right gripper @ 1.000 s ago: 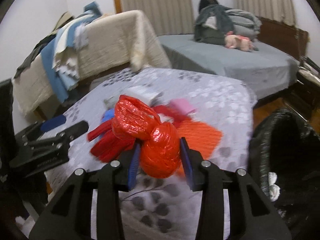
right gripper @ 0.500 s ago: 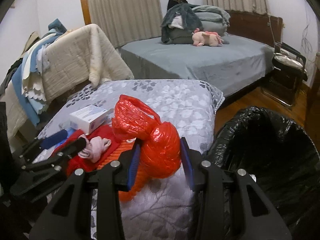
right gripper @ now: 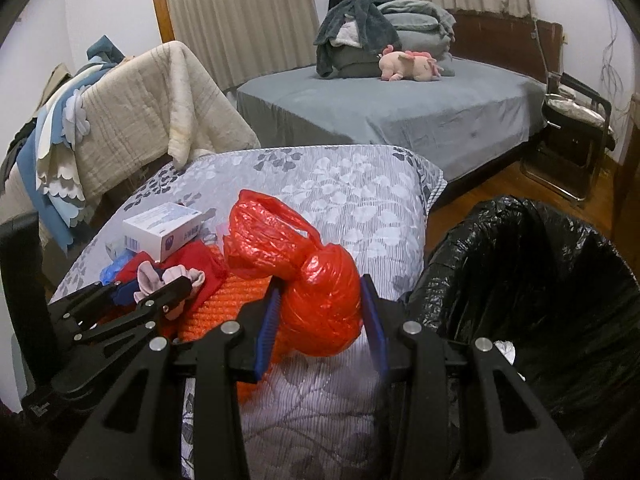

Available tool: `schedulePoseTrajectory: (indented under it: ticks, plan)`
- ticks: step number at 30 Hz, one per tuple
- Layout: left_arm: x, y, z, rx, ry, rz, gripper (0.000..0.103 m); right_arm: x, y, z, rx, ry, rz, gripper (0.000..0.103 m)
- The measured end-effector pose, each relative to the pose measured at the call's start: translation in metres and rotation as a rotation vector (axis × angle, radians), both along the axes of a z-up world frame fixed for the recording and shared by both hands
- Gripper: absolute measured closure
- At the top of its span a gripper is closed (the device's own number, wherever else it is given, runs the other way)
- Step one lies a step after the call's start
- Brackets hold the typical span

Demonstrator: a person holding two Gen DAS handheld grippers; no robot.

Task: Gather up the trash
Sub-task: 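Lift the red bag with the right gripper while the left gripper grasps the pink sock, then carry the red bag and pink sock over the bin and release both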

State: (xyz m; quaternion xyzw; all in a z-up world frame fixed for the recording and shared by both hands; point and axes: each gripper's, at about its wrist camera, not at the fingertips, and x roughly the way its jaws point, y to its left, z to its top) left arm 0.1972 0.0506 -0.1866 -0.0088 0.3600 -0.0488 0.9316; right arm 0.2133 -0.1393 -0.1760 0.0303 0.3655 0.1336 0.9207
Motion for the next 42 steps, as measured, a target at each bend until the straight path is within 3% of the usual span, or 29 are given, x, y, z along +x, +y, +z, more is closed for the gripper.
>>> schedulePoseTrajectory:
  ticks: [12, 21, 32, 42]
  plan:
    - [-0.026, -0.003, 0.047, -0.036, -0.085, -0.009, 0.070, -0.016, -0.004, 0.025, 0.005, -0.055, 0.000, 0.065]
    - [-0.040, -0.029, 0.079, -0.051, -0.136, -0.050, 0.070, -0.039, -0.036, 0.055, 0.013, -0.108, -0.046, 0.065]
    - [-0.046, -0.093, 0.097, -0.077, -0.158, -0.174, 0.070, -0.070, -0.103, 0.074, -0.014, -0.139, -0.174, 0.065]
    - [-0.047, -0.165, 0.097, -0.094, -0.148, -0.321, 0.070, -0.089, -0.166, 0.068, -0.037, -0.123, -0.305, 0.065]
